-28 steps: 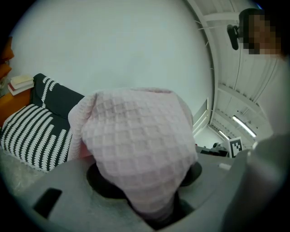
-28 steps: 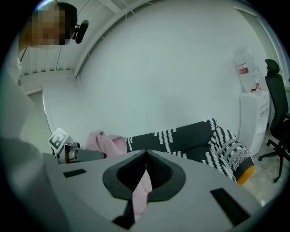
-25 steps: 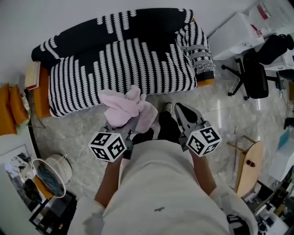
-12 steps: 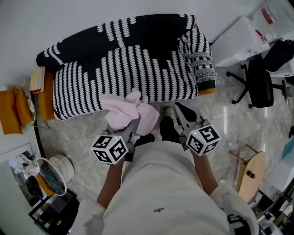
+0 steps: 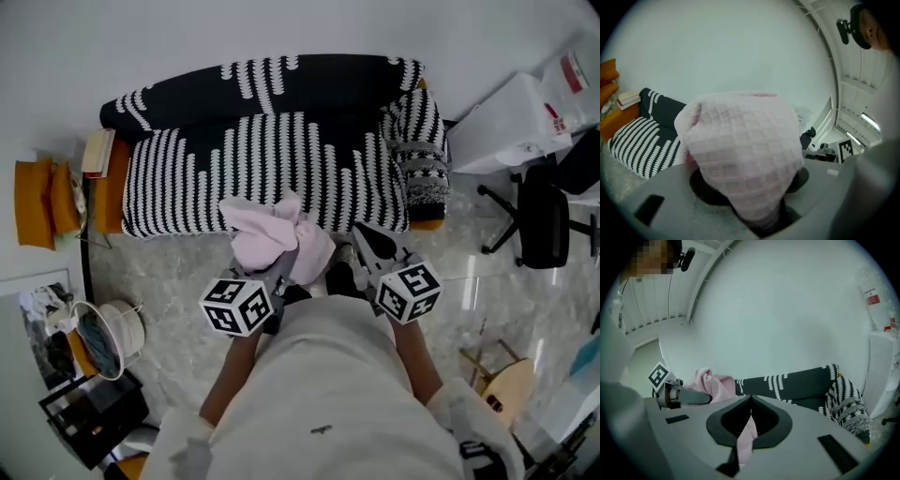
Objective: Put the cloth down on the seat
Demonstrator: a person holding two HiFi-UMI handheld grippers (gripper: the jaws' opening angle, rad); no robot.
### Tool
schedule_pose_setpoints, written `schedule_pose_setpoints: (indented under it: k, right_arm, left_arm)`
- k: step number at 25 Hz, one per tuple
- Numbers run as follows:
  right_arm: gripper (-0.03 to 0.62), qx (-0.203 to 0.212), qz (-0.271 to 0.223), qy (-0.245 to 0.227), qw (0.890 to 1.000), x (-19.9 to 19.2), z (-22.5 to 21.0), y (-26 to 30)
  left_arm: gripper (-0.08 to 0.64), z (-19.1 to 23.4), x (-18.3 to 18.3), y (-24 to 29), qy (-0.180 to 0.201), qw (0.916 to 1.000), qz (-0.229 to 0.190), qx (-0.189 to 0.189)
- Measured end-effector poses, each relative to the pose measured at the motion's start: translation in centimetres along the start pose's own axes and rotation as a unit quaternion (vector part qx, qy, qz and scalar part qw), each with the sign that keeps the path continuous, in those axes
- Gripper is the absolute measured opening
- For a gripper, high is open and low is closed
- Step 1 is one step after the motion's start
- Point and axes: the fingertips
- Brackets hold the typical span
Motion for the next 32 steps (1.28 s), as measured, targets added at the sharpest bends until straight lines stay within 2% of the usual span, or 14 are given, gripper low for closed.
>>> schedule_pose_setpoints:
  k: [3,10,17,24,32]
  right_arm:
    - [0.008,0.011,0.016,-0.011,1.000,-0.3,-1.3,0.3]
    - [0.008,0.037,0.045,-0.021,0.998,-0.9,-3.5,0.8]
    - [0.008,0.031,0.062,-0.026,0.997,-1.1,-5.2,1.4]
    - [0.008,0.019,0.071,-0.023,0.997,-1.0,-4.3,3.7]
    - [0.008,-0.012,0.046,-0.021,0.999,2.5,-2.9,6.7]
  left_arm:
    - [0.249,-0.4,-0.4,1.5,0.006,0.9996,0.007,0.025]
    - [0.249,-1.2,-1.5,4.0,-0.006,0.9982,0.011,0.058]
    - [0.249,-0.9,-2.3,4.4,-0.017,0.9968,0.012,0.077]
    - [0.249,1.1,-1.5,4.3,-0.002,0.9977,0.025,0.063]
    - [0.249,3.5,2.4,4.8,0.010,0.9987,0.038,0.031]
Point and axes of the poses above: the fingertips, and each gripper's own axes: y forward along the fingers, z to its left, x out of its top, and after that the axes turned 9 degrees about -x, right-handed
